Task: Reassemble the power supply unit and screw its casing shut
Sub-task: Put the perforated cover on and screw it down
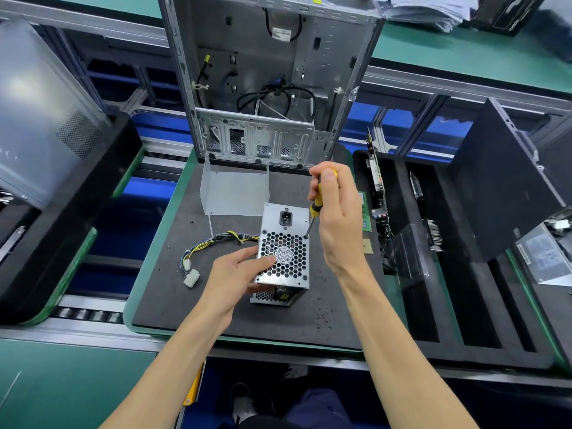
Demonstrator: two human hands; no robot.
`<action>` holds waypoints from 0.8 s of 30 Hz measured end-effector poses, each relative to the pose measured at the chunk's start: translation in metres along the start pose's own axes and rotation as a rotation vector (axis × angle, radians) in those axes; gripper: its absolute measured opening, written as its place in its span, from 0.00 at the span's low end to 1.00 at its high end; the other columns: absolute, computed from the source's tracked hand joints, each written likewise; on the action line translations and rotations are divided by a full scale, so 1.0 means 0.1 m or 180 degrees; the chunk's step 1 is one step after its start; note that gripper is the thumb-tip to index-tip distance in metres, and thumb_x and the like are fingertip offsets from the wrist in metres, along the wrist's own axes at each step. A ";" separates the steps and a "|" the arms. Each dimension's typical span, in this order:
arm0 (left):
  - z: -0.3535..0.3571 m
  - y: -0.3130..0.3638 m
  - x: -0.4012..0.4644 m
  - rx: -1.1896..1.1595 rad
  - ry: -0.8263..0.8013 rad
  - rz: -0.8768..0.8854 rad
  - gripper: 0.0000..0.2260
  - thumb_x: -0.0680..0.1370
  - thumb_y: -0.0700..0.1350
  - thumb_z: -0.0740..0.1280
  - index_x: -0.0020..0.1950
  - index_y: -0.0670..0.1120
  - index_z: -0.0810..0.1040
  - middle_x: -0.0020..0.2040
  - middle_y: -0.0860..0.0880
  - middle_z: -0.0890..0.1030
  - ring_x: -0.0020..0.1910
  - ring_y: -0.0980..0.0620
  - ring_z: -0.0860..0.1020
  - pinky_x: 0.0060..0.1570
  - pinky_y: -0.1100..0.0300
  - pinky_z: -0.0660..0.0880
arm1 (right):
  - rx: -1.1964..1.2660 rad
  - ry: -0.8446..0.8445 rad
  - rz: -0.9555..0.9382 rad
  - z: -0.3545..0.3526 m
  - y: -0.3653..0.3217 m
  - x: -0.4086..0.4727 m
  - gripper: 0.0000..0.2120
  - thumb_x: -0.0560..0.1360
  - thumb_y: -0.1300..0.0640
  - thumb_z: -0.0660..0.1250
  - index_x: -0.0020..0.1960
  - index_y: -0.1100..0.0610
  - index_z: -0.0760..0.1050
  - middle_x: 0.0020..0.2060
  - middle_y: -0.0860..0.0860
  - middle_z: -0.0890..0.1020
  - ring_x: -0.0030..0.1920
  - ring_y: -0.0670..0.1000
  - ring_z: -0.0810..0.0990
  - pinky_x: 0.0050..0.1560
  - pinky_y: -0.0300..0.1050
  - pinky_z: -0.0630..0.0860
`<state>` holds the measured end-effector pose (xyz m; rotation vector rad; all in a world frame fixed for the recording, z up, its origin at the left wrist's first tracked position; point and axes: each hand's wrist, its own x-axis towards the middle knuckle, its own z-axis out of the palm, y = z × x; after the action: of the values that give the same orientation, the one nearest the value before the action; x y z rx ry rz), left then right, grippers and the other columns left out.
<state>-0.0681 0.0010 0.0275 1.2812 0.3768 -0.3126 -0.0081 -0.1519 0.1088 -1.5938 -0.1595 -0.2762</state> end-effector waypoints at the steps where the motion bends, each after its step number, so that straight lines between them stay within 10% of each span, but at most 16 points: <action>1: 0.00 0.00 0.00 0.0007 0.0004 -0.0002 0.12 0.75 0.44 0.75 0.59 0.48 0.84 0.52 0.48 0.87 0.51 0.49 0.86 0.43 0.62 0.81 | -0.0038 0.0054 -0.0035 0.02 0.00 -0.02 0.10 0.85 0.55 0.56 0.54 0.55 0.75 0.43 0.45 0.77 0.44 0.44 0.75 0.46 0.37 0.71; 9: 0.01 -0.01 0.01 0.0678 0.0283 0.0087 0.17 0.76 0.49 0.75 0.63 0.49 0.80 0.46 0.51 0.87 0.47 0.54 0.85 0.40 0.59 0.82 | 0.0122 -0.0030 0.0136 0.03 0.03 -0.01 0.11 0.85 0.51 0.54 0.52 0.53 0.73 0.34 0.50 0.69 0.35 0.50 0.67 0.39 0.44 0.68; 15: 0.07 0.35 -0.02 0.2617 0.1048 0.1371 0.16 0.75 0.58 0.73 0.60 0.58 0.74 0.47 0.57 0.76 0.43 0.58 0.75 0.43 0.63 0.72 | 0.2310 0.0641 0.0534 -0.45 -0.06 0.26 0.17 0.83 0.43 0.57 0.44 0.54 0.73 0.31 0.48 0.63 0.31 0.49 0.59 0.33 0.42 0.64; 24: 1.13 0.88 0.98 0.3968 -0.0633 0.1509 0.04 0.76 0.41 0.70 0.46 0.50 0.81 0.36 0.57 0.80 0.39 0.56 0.78 0.50 0.57 0.78 | 0.4483 0.2064 0.1516 -1.38 0.40 0.38 0.18 0.83 0.53 0.62 0.36 0.56 0.68 0.27 0.47 0.62 0.25 0.47 0.59 0.25 0.37 0.56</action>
<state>0.0689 -0.0872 0.0873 2.4651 -0.3919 -0.2583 0.0284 -0.2943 0.0843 -0.0750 0.4527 -0.2024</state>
